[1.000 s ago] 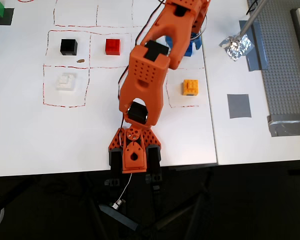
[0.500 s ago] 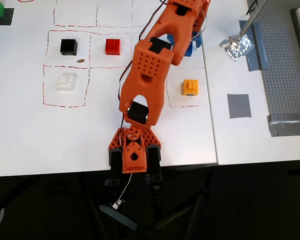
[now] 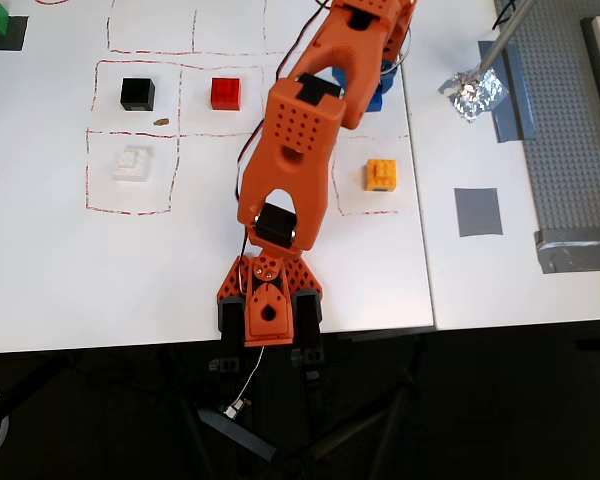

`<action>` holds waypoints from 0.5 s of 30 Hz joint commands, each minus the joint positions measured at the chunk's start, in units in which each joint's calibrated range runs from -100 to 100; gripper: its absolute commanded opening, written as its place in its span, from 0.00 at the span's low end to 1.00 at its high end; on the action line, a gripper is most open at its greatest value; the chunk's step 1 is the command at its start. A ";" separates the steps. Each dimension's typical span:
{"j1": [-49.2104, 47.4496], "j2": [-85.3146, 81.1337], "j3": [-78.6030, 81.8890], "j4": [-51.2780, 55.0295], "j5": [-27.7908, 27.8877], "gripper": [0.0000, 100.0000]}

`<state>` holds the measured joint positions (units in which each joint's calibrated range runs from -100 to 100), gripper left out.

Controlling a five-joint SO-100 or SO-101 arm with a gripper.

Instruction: Grab the block and put it in the grey marker

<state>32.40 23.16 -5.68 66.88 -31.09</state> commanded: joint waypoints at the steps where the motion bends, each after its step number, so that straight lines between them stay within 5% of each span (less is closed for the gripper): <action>1: 1.17 -2.87 -3.84 0.63 0.83 0.02; 7: 1.52 -7.44 -0.03 5.20 4.20 0.00; 15: -0.42 -22.86 14.84 6.91 16.75 0.00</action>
<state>32.50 11.39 11.09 72.51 -18.29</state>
